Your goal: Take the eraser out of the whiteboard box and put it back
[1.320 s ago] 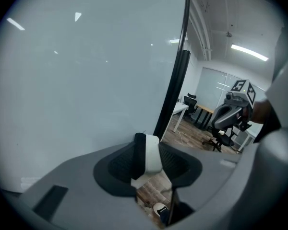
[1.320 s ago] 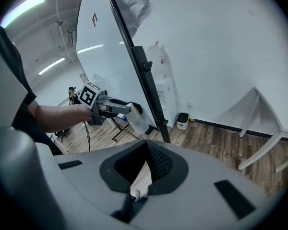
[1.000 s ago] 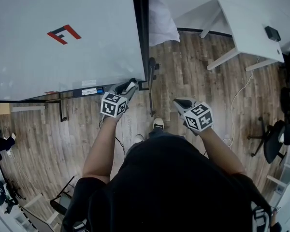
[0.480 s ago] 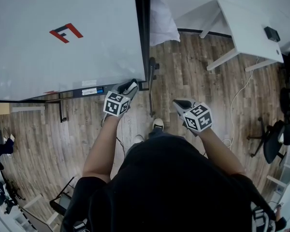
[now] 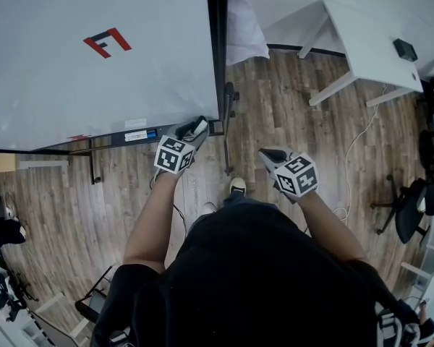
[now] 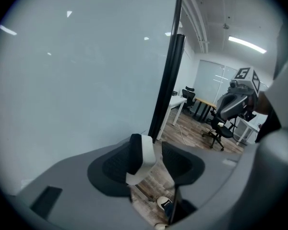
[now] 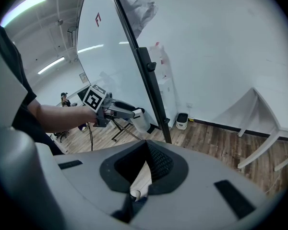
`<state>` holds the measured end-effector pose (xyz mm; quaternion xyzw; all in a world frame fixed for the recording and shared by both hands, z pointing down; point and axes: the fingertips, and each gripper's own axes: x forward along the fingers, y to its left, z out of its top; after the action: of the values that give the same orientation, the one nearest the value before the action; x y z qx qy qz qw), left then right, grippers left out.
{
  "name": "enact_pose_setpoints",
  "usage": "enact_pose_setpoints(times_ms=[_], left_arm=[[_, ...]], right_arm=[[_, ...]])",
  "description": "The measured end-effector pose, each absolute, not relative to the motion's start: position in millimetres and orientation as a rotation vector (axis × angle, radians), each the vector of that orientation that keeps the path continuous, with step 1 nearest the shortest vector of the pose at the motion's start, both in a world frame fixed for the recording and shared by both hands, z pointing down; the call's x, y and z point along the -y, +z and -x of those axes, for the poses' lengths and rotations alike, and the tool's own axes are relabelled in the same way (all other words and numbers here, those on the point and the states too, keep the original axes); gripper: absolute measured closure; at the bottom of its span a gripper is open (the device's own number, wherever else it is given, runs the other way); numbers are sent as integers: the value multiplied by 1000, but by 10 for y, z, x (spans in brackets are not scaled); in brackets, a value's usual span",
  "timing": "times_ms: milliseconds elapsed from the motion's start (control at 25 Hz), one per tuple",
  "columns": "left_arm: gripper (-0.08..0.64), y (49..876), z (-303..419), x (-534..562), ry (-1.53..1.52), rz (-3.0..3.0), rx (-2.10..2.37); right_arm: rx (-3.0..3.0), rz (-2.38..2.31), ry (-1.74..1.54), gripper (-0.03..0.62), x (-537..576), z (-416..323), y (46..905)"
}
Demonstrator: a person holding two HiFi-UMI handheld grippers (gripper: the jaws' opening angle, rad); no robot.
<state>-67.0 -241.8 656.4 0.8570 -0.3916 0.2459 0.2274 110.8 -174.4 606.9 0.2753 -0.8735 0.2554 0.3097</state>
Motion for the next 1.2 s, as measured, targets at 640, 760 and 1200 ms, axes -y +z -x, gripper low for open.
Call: enact_pose_setpoints(times_ms=[640, 760, 1200], left_arm=[[357, 6174, 1046, 1925, 634, -2366, 1160], [357, 6085, 1124, 1805, 625, -2373, 1178], [357, 5650, 1308, 1429, 566, -2424, 1226]], right_arm=[[2367, -729, 605, 595, 1519, -886, 5768], [2378, -724, 586, 595, 1453, -835, 5697], [2396, -756, 536, 595, 1242, -797, 5457]])
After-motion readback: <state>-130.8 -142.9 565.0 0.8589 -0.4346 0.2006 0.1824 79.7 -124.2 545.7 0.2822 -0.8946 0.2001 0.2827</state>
